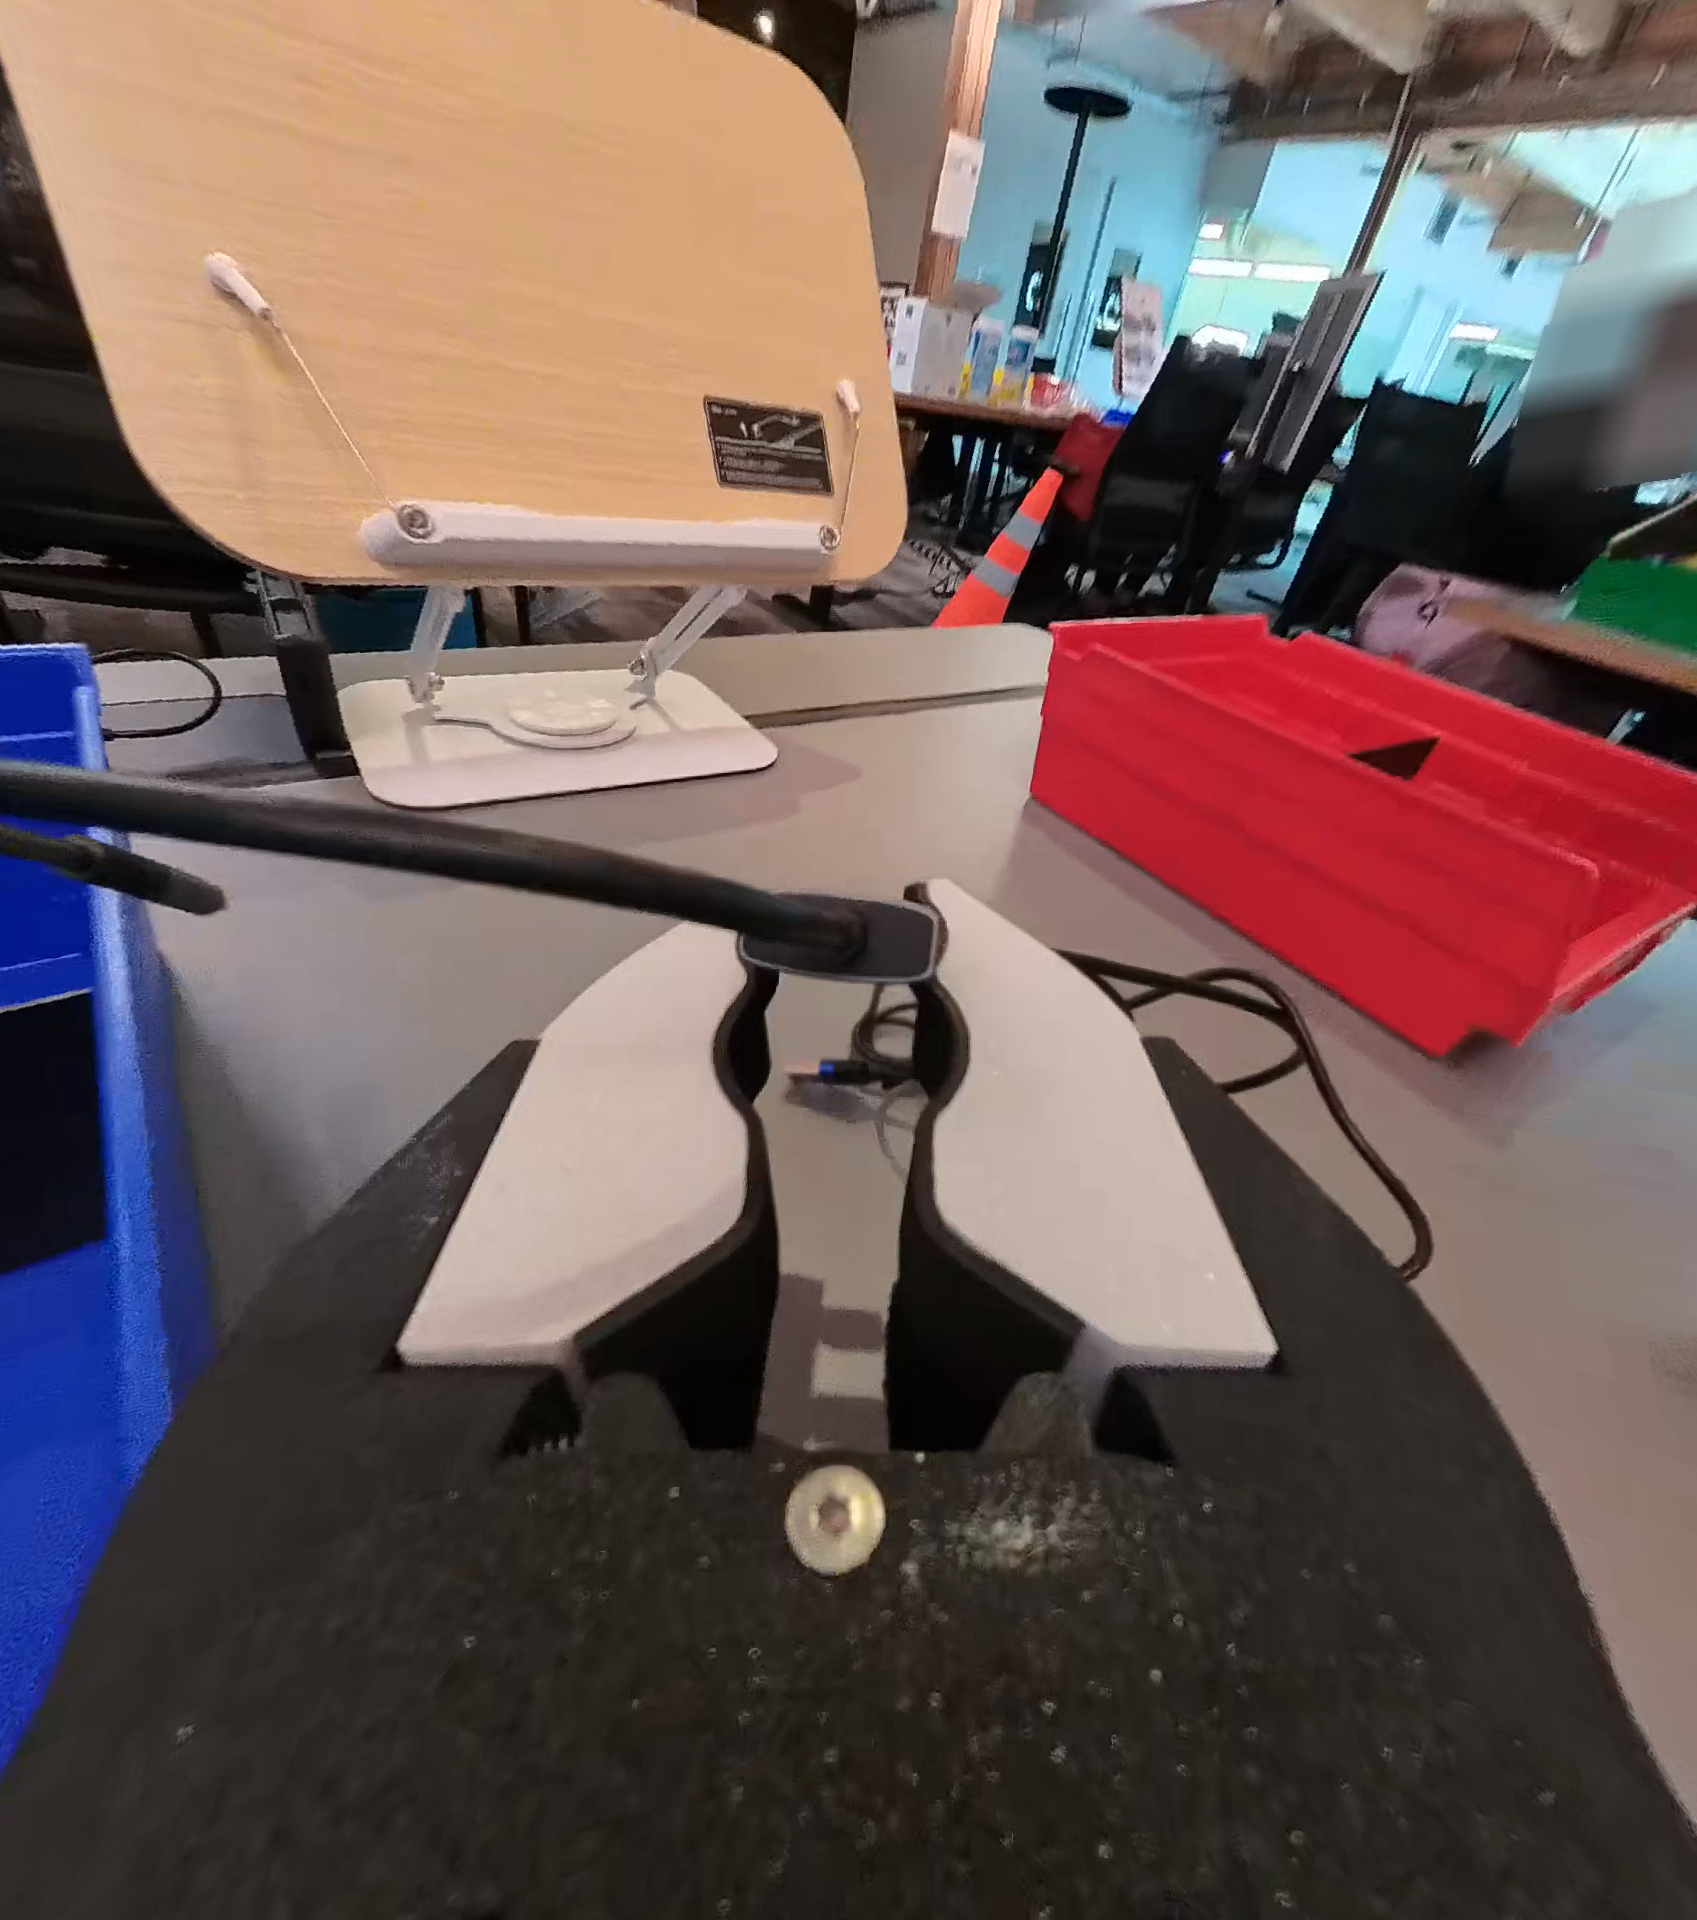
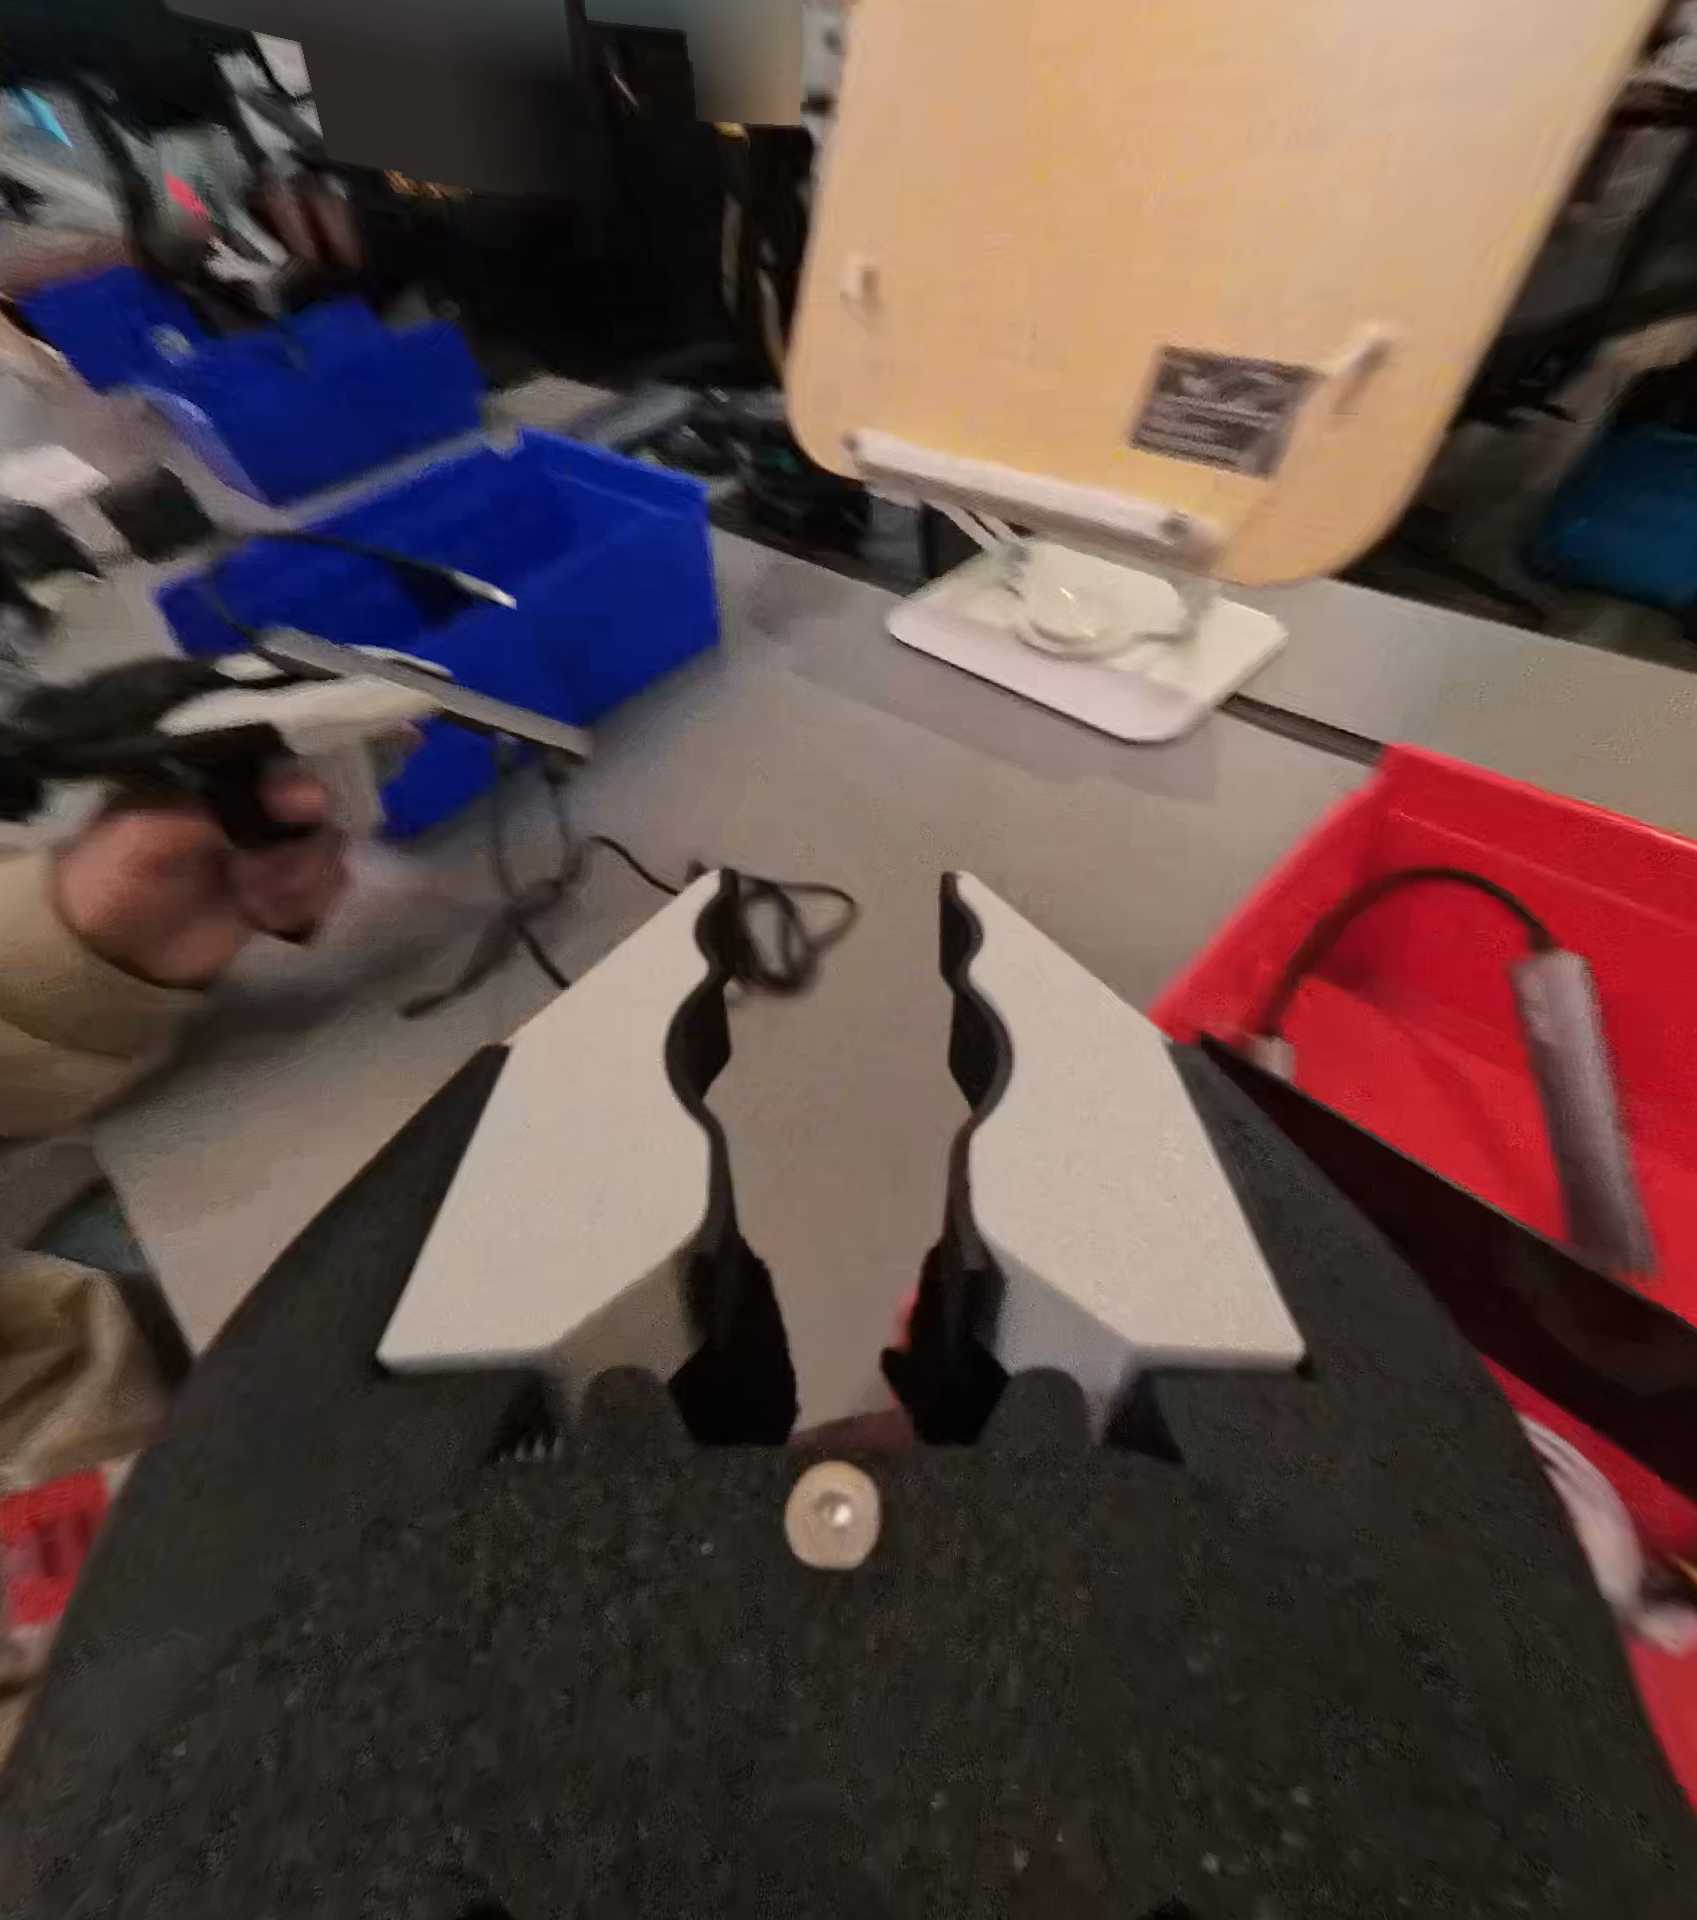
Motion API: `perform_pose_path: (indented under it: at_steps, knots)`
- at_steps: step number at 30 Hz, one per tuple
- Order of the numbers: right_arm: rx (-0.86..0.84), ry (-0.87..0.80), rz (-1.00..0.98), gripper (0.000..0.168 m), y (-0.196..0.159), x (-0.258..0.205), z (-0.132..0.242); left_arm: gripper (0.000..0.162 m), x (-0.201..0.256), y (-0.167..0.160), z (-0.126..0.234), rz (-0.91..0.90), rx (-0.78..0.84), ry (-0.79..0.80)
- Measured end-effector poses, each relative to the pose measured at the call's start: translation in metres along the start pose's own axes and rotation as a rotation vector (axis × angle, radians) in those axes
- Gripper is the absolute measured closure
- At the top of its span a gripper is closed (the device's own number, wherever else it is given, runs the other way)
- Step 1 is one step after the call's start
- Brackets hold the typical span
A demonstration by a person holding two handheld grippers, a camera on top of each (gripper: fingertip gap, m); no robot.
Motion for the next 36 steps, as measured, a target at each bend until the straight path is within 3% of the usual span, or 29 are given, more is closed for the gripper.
perform_pose_path:
  at_steps: [4, 8, 10, 18, 21, 32, 33, 34, 35, 36]
  knots:
    - [0.159, 0.271, -0.148, 0.132, -0.006, -0.071, -0.093, 0.138, 0.004, 0.001, 0.002, 0.019, 0.037, -0.018]
    - [0.16, 0.182, -0.136, 0.133, -0.037, -0.101, -0.148, 0.138, 0.016, 0.003, 0.011, 0.016, 0.098, -0.049]
    - [0.184, 0.138, -0.129, 0.137, -0.043, -0.103, -0.153, 0.138, 0.025, 0.005, 0.019, -0.015, 0.149, -0.071]
    - [0.241, 0.235, -0.18, 0.146, -0.046, -0.108, -0.152, 0.138, 0.058, 0.011, 0.036, -0.245, 0.298, -0.065]
    - [0.295, 0.17, -0.146, 0.158, -0.045, -0.109, -0.144, 0.138, 0.067, 0.01, 0.037, -0.27, 0.314, -0.073]
    - [0.288, 0.177, -0.154, 0.159, -0.045, -0.106, -0.141, 0.136, 0.074, 0.012, 0.038, -0.483, 0.322, 0.028]
    - [0.289, 0.187, -0.183, 0.159, -0.046, -0.104, -0.141, 0.136, 0.074, 0.012, 0.037, -0.49, 0.316, 0.05]
    - [0.287, 0.175, -0.212, 0.16, -0.049, -0.101, -0.138, 0.138, 0.062, 0.015, 0.034, -0.496, 0.32, 0.259]
    - [0.296, 0.157, -0.221, 0.16, -0.052, -0.097, -0.132, 0.138, 0.041, 0.022, 0.03, -0.468, 0.305, 0.313]
    - [0.301, 0.155, -0.23, 0.16, -0.054, -0.094, -0.127, 0.138, 0.015, 0.029, 0.028, -0.353, 0.264, 0.354]
Point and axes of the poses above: each gripper's, where its closed fingertips meet, z back along the fingers, y out of its top, x = y × z across the jaws, the point moved 10 cm from there along z, back along the fingers, and after that the axes turned 12 degrees about y, right-handed, at the moved point
